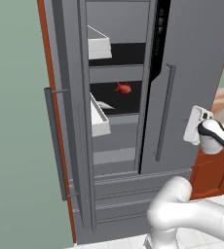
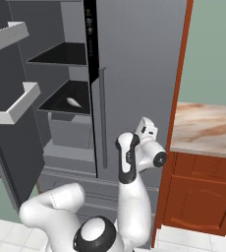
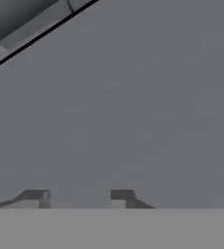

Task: Place the fish on the counter behind the older fish on the same shelf of the fridge to maintain FIFO order. Close the fridge door when finished.

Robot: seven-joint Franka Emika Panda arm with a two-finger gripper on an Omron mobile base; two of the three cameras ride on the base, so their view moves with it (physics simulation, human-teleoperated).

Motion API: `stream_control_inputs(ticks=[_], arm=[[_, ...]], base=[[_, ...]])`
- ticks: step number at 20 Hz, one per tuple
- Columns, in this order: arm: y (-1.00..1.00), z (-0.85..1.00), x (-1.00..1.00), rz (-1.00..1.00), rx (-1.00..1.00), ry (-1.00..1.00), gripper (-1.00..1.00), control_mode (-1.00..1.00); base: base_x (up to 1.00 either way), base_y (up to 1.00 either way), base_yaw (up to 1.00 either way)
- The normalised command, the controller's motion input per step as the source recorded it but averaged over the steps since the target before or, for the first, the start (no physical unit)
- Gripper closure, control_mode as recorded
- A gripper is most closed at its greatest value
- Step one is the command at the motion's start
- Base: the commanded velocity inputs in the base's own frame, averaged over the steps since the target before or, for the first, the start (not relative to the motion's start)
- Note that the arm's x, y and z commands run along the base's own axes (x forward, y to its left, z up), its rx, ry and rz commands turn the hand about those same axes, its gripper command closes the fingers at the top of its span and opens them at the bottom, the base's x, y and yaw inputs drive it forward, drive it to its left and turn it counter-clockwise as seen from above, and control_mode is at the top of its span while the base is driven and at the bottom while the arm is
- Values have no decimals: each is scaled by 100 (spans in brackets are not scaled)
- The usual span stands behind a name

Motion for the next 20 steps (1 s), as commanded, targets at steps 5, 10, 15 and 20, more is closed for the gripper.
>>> stream_control_inputs(ticks=[5,10,15,20], arm=[[-7,28,-80,-5,0,-4,-100,-100],[-6,27,-100,0,0,-7,-100,-100],[0,8,-71,0,-2,-2,-100,-100],[15,-18,-57,0,-12,-5,-100,-100]], base=[[0,0,0],[0,0,0],[0,0,0],[0,0,0]])
